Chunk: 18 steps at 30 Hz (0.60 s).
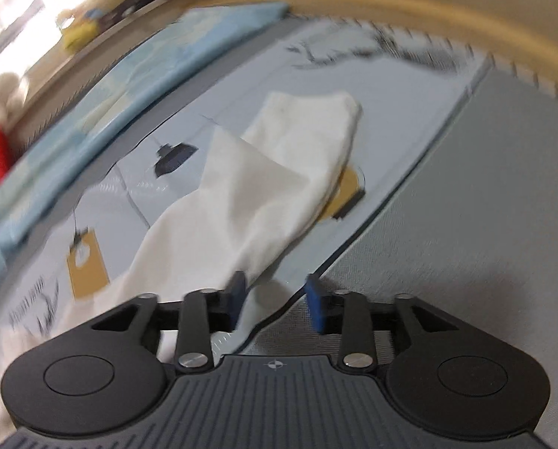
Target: Fold small clothes
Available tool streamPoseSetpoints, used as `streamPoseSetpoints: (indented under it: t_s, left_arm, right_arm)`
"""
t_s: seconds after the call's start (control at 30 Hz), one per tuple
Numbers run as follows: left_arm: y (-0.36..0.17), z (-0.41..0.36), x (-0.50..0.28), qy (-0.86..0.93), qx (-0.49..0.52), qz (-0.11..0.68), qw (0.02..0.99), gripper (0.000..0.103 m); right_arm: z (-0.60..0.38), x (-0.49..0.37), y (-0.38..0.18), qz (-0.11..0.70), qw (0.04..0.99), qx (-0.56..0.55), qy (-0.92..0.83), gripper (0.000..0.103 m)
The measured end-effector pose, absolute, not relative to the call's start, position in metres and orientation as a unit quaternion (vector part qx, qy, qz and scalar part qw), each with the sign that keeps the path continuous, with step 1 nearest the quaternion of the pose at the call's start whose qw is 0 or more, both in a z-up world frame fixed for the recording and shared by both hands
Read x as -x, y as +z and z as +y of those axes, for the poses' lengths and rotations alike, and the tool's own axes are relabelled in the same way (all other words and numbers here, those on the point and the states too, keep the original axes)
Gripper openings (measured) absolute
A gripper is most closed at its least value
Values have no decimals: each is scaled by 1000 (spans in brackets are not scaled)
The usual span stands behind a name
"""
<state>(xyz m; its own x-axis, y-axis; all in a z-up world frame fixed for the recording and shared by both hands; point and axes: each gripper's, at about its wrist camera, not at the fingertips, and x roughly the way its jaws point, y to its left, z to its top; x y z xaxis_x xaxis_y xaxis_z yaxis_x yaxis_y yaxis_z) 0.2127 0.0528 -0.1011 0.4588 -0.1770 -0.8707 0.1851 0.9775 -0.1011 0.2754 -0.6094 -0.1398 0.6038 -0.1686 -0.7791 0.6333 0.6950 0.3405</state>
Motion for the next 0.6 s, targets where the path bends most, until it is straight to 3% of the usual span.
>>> streamPoseSetpoints:
  t_s: [0.27, 0.37, 0.43, 0.47, 0.53, 0.6]
  left_arm:
    - [-103, 58, -211, -97, -18, 513, 853, 18]
    - [-104, 61, -212, -93, -23, 514, 853, 18]
    - [-104, 63, -212, -91, -26, 515, 852, 18]
    - [-105, 63, -213, -90, -27, 515, 852, 18]
    - [-105, 64, -214, -89, -28, 516, 852, 18]
    - [-106, 63, -215, -88, -27, 517, 851, 18]
  right_arm:
    - [-627, -280, -150, 296, 815, -391, -307, 45]
    - [-636, -284, -152, 283, 814, -385, -330, 39]
    - [-640, -288, -152, 284, 819, -371, -332, 24]
    - [-642, -291, -153, 287, 823, -364, -329, 4]
    - [-647, -296, -152, 288, 833, -361, -306, 3]
    - [-640, -284, -131, 220, 865, -310, -329, 2]
